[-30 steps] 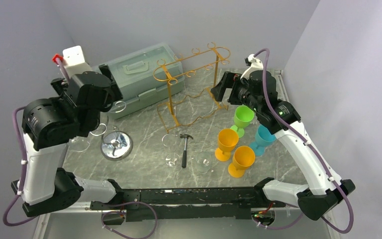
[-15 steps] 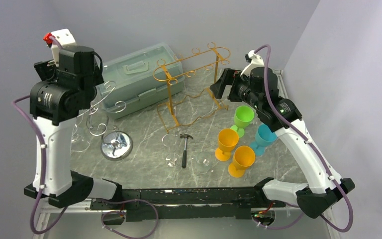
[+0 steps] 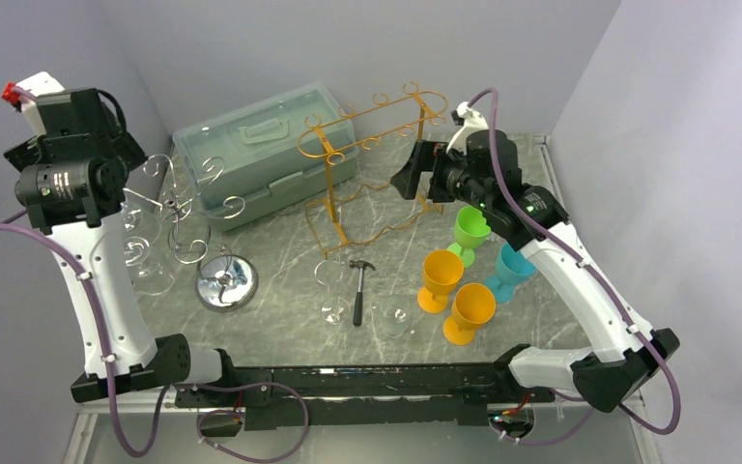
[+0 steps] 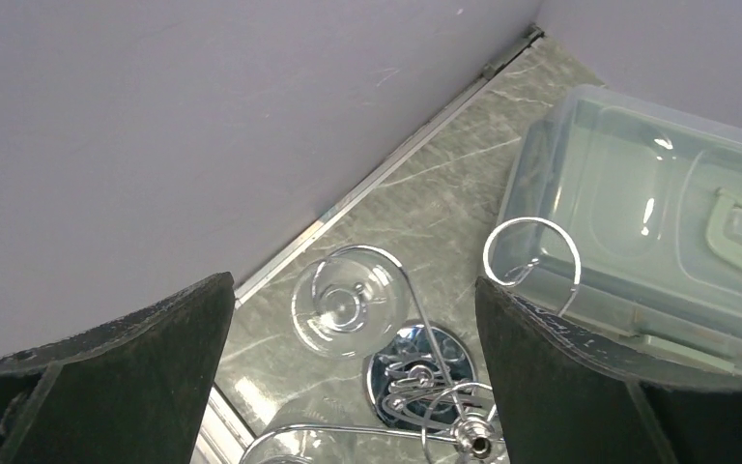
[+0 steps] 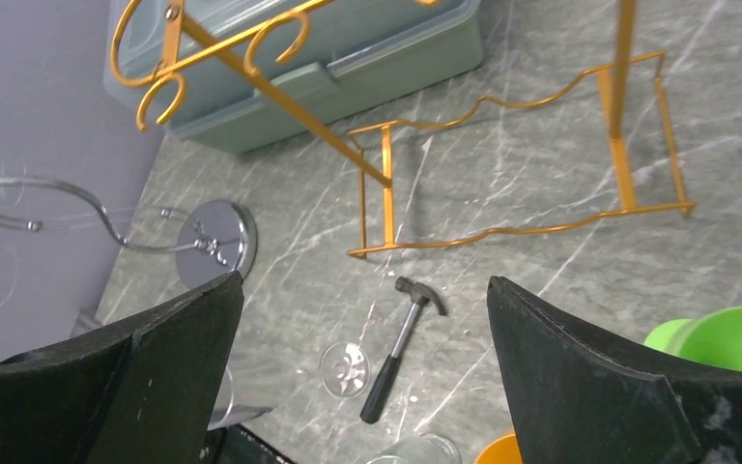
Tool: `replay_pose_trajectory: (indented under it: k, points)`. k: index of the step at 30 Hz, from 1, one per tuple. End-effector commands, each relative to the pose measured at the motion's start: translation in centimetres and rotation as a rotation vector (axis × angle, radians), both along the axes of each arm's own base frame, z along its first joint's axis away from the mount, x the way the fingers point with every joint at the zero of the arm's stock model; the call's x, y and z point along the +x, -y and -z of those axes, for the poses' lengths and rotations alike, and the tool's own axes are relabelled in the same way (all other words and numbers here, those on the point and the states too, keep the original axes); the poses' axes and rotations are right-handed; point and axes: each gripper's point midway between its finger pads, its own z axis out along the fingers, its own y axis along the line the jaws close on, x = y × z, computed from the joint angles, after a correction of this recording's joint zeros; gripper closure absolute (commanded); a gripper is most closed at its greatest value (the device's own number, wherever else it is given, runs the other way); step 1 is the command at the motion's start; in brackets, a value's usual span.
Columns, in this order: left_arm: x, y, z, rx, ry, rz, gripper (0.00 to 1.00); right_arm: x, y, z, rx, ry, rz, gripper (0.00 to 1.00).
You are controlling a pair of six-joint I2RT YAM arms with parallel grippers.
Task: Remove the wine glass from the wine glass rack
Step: Pick up the wine glass from the wine rack.
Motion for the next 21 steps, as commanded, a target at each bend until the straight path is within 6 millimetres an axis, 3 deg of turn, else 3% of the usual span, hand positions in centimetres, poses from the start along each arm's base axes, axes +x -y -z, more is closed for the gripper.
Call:
replay_pose_trajectory:
  k: [1,5,11,21]
  points:
    - [-1.0,-0.5,-0.9,-0.047,0.103,-0.010,0.00,-1.0,-2.5,-0.2,-0.017,-0.001,-0.065,0.00]
    - [-1.7,-1.2,-0.1,-0.070,0.117,-0.042,0.01,-1.5,-3.6,0.4,-0.064,-0.013,-0.072,0.00]
    - [-1.9,-2.2,1.1,-0.075,0.125,-0.098,0.00,-1.8,-3.0,0.6,-0.089,-0.025,-0.042,0.00]
    - [-1.5,-2.0,3.8,-0.111,0.153,-0.104,0.01,-1.9,-1.8,1.2,-0.170,-0.082,-0.002,0.00]
